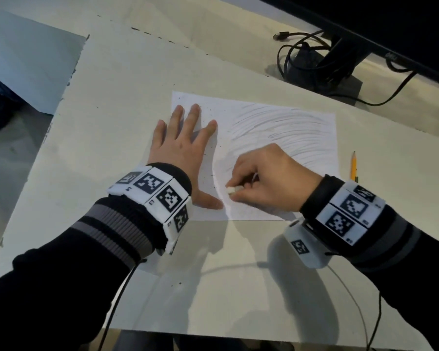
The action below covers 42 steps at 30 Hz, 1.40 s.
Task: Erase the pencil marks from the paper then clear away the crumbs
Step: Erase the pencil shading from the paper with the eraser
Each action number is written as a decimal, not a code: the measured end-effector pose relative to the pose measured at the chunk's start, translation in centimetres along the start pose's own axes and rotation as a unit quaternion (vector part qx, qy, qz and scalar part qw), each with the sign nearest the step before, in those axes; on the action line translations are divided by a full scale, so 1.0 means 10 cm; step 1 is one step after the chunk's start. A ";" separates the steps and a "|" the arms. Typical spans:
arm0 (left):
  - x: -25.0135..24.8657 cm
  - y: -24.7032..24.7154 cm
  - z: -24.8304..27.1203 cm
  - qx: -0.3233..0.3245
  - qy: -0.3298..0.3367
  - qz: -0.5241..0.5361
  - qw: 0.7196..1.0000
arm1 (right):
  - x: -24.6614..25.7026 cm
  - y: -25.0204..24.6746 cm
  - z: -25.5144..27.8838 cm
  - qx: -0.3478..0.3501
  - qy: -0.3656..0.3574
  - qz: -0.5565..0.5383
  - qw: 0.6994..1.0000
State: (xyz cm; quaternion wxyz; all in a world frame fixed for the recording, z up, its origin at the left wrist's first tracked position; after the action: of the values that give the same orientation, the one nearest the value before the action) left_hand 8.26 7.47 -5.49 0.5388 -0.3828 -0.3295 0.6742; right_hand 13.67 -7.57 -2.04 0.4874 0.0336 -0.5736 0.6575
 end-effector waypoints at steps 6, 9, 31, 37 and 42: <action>0.01 -0.01 0.00 -0.007 0.003 0.009 1.000 | -0.01 -0.12 -0.19 -0.072 -0.024 0.031 0.997; 0.01 0.00 0.00 -0.006 0.000 0.006 1.000 | -0.02 -0.03 -0.07 -0.050 -0.018 0.008 0.999; 0.01 -0.01 0.01 -0.009 0.006 0.010 1.000 | 0.01 -0.10 -0.15 -0.083 0.019 0.013 0.996; 0.01 -0.02 0.01 -0.006 0.002 0.007 1.000 | -0.03 -0.21 -0.23 -0.121 0.052 0.009 0.991; 0.01 -0.01 0.01 -0.007 0.001 0.002 1.000 | 0.02 -0.21 -0.24 -0.086 0.032 0.037 0.995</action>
State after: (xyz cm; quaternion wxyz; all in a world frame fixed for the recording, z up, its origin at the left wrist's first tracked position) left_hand 8.20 7.58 -5.37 0.5349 -0.3880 -0.3329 0.6726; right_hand 16.28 -5.83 -1.21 0.4821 -0.0506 -0.6132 0.6237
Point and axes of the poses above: each hand's wrist, its own z-axis away from the middle knuckle, its own y-axis out of the palm, x = y × z, the point moved 4 cm from there along -z, towards the middle knuckle, and after that the axes turned 1 degree about -y, right-handed, at the moved point
